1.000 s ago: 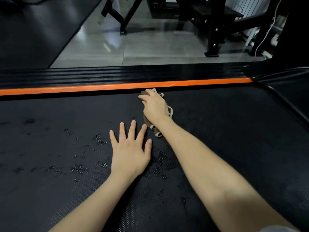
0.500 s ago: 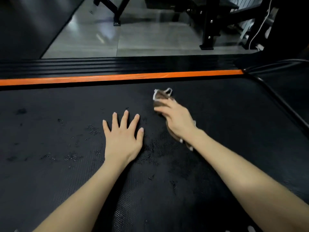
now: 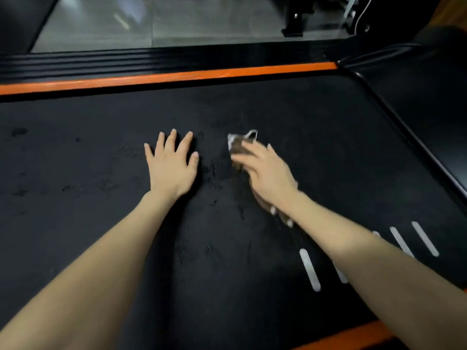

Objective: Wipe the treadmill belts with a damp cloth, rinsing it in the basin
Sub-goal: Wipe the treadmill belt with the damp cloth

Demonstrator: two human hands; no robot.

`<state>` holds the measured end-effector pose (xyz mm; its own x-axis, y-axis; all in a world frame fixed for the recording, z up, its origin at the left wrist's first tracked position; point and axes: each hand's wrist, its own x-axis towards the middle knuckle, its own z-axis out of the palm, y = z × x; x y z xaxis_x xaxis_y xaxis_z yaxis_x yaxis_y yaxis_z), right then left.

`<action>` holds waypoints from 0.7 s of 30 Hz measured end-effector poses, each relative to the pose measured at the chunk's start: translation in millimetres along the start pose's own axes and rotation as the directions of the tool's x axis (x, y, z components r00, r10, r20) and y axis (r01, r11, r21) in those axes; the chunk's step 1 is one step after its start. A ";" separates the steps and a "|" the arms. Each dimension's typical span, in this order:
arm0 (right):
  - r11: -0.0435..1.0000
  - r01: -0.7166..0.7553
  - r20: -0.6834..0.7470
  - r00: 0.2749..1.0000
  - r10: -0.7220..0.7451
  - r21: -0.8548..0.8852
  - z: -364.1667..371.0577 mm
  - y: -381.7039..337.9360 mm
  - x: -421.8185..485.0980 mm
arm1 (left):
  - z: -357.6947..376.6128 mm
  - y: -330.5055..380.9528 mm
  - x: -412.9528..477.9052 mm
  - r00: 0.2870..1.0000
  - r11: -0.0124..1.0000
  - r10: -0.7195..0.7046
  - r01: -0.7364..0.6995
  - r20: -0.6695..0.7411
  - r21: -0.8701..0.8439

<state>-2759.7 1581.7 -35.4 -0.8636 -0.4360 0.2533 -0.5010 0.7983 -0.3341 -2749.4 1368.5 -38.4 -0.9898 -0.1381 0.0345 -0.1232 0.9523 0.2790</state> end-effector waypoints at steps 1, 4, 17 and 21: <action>0.998 -0.054 -0.006 0.999 0.054 0.013 2.0 1.4 12.2 | -0.1 2.6 -10.8 1.000 1.000 0.020 -0.020 -0.005 -0.005; 0.995 -0.101 -0.018 0.995 0.101 -0.007 2.3 -3.7 17.2 | 0.5 9.0 -63.3 0.997 0.997 0.076 -0.075 -0.015 0.021; 0.974 -0.205 -0.080 0.977 0.197 -0.101 -41.9 33.3 -104.8 | 8.2 2.4 -138.7 0.999 0.993 0.039 -0.040 0.014 0.109; 0.937 -0.341 -0.196 0.926 0.322 -0.072 -27.7 3.2 -96.5 | 12.1 5.1 -137.7 0.999 0.991 0.013 -0.018 0.041 0.129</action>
<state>-2676.4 1637.9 -35.7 -0.9501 -0.0657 0.3048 -0.1714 0.9267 -0.3344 -2614.6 1395.6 -53.3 -0.9934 -0.1144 -0.0009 -0.1132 0.9818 0.1523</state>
